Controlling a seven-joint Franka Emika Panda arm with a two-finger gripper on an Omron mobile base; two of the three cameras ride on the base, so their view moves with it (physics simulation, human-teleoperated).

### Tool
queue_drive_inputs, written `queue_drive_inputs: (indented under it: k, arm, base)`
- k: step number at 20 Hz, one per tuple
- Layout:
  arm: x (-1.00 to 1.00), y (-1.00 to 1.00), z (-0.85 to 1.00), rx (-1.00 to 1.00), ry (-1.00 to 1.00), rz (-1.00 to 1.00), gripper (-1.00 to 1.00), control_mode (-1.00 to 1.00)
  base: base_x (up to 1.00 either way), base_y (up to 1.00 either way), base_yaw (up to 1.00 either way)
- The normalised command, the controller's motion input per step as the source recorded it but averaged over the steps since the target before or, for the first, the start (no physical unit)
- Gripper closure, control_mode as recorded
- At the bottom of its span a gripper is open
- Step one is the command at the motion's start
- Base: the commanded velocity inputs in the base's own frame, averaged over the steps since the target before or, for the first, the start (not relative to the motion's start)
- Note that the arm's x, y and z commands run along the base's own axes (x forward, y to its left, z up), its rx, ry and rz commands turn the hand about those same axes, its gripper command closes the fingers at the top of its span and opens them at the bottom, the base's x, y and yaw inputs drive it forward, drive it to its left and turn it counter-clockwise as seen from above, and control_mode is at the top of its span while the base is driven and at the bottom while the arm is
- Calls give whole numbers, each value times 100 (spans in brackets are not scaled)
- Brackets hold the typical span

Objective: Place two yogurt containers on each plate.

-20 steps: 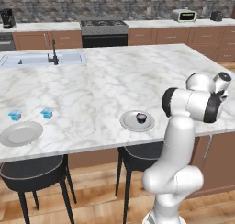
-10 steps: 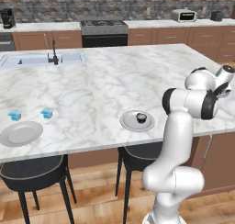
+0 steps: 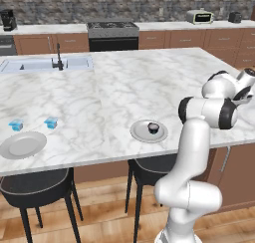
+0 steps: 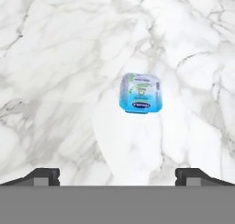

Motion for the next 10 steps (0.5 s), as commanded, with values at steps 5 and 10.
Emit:
queue_drive_inputs:
  k: [5, 10]
  arm:
    - [11, -3, -4, 0, 4, 0, -100, -100]
    - [7, -3, -21, 0, 1, 0, -100, -100]
  base:
    - [0, 0, 0]
    - [0, 0, 0]
